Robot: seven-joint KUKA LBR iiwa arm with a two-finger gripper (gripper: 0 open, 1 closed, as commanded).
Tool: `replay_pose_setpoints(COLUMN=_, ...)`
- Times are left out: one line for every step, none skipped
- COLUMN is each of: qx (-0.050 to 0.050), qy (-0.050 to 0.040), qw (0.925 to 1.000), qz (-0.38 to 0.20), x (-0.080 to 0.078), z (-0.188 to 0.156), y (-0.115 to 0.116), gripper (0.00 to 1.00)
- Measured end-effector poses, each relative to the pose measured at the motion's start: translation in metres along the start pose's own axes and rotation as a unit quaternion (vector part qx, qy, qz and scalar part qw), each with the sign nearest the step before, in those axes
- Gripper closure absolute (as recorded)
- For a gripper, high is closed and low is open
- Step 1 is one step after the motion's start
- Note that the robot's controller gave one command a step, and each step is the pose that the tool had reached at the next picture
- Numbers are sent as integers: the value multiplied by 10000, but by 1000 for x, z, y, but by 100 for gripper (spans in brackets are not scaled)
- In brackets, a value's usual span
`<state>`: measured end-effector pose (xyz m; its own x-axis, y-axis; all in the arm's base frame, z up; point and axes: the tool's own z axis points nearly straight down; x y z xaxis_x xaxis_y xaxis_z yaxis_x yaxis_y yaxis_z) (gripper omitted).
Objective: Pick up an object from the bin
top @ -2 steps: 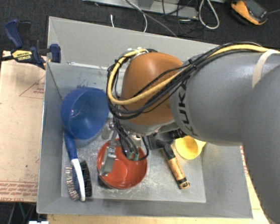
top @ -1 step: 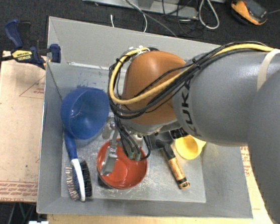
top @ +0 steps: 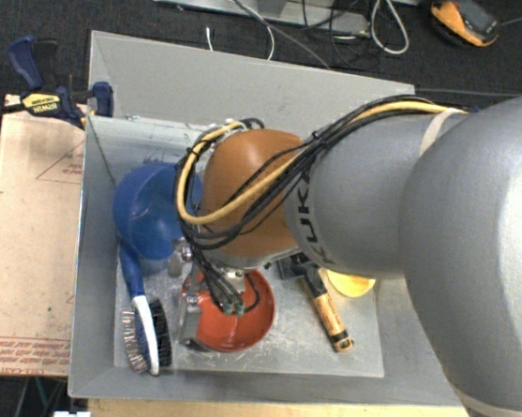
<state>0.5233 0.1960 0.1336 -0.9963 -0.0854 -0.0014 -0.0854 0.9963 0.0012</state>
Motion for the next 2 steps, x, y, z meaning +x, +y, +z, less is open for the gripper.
replay_pose_setpoints(qx=-12, qy=-17, qw=9991, qz=-423, x=-6, z=5, y=-3, gripper=0)
replay_pose_setpoints(qx=-20, qy=-14, qw=9828, qz=-1844, x=18, z=41, y=-37, gripper=0)
